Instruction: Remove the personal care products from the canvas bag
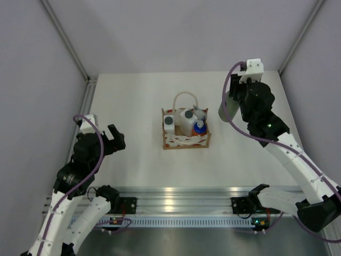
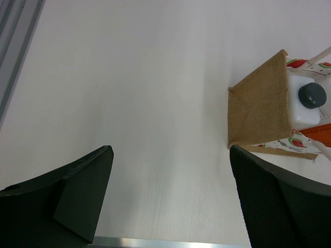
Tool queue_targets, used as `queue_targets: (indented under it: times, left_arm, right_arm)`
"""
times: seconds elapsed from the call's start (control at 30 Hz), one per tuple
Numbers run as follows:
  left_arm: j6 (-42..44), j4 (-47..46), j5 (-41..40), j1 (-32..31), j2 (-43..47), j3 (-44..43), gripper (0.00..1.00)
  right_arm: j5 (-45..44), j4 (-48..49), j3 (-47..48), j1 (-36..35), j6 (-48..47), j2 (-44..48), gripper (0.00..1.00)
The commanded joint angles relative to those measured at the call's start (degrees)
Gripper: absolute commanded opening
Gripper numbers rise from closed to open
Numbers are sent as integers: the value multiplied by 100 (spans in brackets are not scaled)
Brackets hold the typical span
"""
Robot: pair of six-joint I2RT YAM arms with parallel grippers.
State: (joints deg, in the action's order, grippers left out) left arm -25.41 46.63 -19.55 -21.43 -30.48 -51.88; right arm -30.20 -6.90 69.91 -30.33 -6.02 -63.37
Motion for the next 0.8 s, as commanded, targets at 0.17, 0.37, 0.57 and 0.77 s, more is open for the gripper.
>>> queue_targets:
  times: [0.17,0.37,0.57,0.77]
  left_arm:
    - [27,-286,-49,-10,42,37,99]
    - [18,-295,-49,-19,42,37,99]
    - [18,-286,-31,-10,42,37,99]
    - [36,-304,-5,-10,51,37,98]
  right_arm:
    - [242,1647,-1242,396,251,493,0]
    - [14,2314,-2085,431,137,379,0]
    - [-320,2763,-2754,528,302,325,0]
    - [-259,2843,-3071,581,558,308,3]
